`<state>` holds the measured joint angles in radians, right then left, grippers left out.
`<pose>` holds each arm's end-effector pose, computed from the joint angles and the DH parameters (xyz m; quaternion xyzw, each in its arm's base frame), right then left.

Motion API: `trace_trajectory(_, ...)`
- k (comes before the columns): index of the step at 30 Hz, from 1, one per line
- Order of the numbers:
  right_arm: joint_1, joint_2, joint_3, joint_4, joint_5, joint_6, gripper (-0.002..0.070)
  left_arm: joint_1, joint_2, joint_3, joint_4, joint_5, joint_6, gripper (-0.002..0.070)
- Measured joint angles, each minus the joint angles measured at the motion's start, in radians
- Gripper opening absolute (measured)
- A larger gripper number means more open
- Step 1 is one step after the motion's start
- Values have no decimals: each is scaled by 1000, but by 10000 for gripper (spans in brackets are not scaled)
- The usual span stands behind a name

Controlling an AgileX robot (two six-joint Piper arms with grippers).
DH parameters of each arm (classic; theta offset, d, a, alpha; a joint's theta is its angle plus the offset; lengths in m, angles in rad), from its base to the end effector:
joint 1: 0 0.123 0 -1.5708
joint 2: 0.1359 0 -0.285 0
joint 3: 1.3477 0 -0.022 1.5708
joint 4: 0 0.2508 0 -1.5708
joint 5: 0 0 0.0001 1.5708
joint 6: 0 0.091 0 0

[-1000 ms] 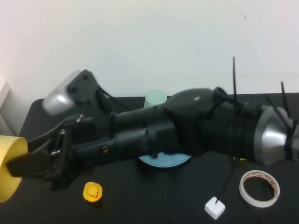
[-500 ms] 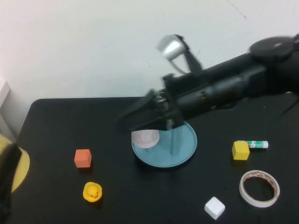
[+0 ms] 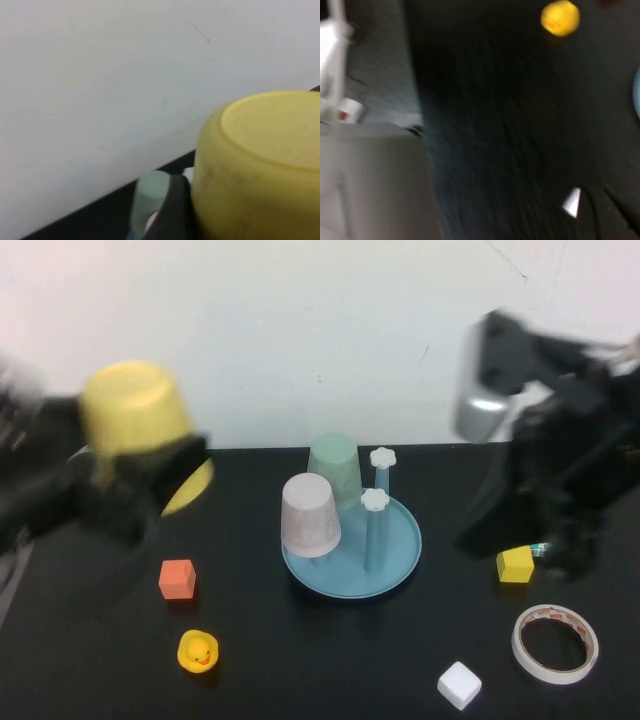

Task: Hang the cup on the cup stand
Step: Place the cup on the cup holder

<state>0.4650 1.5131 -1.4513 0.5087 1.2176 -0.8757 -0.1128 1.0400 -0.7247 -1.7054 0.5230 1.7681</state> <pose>0.2546 0.1743 0.3617 -0.5584 0.7704 0.2059 0.2289 0.2113 -0.0694 0.3389 0.2231 0.7180 -0.2163 0.6228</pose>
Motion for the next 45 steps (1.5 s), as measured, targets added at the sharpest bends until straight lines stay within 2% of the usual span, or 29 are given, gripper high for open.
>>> trace_trajectory(5, 0, -142, 0, -186, 12, 138, 6, 0, 322, -230, 7, 217, -24, 611)
trace_trajectory(9, 0, -236, 0, -251, 12, 212, 6, -11, 548, -400, 13, 368, 16, 611)
trace_trajectory(18, 0, -397, 0, -443, 12, 385, 5, -143, 871, -705, 22, 322, 138, 611)
trace_trajectory(24, 0, -451, 0, -480, 12, 451, 2, -217, 1048, -860, 22, 321, 163, 611)
trace_trajectory(33, 0, -457, 0, -484, 12, 470, 1, -221, 1216, -1051, 25, 313, 163, 607)
trace_trajectory(45, 0, -459, 0, -484, 12, 489, 0, -221, 1252, -1066, 27, 310, 164, 607)
